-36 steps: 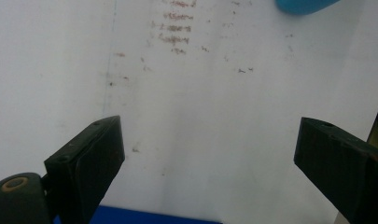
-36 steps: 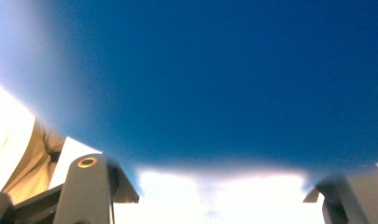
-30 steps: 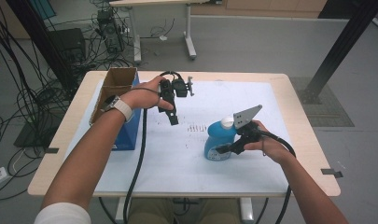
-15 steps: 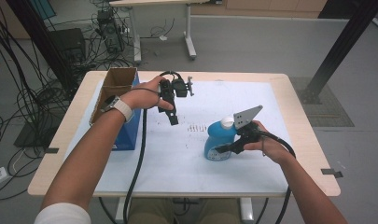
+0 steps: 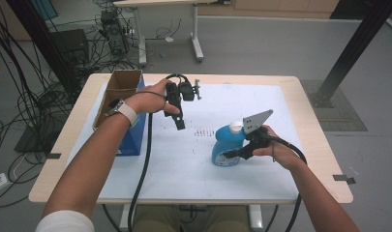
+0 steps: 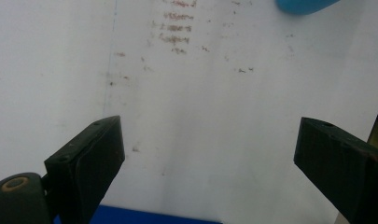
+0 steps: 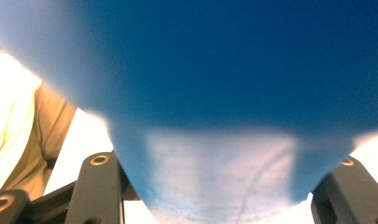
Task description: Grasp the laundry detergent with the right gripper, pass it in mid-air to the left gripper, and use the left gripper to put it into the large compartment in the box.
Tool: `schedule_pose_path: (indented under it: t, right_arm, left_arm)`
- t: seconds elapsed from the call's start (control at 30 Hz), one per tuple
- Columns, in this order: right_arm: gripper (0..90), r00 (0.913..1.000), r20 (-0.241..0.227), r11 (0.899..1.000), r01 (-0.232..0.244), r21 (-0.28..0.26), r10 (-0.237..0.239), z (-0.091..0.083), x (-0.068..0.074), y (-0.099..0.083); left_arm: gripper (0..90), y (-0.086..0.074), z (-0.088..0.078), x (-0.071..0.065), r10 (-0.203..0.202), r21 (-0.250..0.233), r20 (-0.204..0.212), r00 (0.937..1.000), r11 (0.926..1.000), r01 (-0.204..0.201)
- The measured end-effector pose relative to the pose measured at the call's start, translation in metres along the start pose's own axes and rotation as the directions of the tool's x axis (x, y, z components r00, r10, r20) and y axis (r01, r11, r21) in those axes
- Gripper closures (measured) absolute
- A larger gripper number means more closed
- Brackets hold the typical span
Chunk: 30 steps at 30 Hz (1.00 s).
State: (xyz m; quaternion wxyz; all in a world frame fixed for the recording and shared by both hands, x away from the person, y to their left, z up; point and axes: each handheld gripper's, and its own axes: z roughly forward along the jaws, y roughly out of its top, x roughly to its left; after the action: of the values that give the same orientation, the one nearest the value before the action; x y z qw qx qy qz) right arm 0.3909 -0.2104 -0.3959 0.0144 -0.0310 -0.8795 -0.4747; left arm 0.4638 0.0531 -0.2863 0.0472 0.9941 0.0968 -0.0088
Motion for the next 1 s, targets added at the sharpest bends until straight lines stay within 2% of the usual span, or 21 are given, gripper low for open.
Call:
schedule_pose_path:
  t: [1.0]
  right_arm:
    - [42.3, 1.0000, 0.007, 1.000, 0.000, -0.013, 0.001, 0.0000, 0.0004, -0.0018]
  left_arm:
    - [9.0, 0.0002, -0.0003, -0.0021, 0.003, -0.001, 0.000, 1.0000, 1.0000, -0.003]
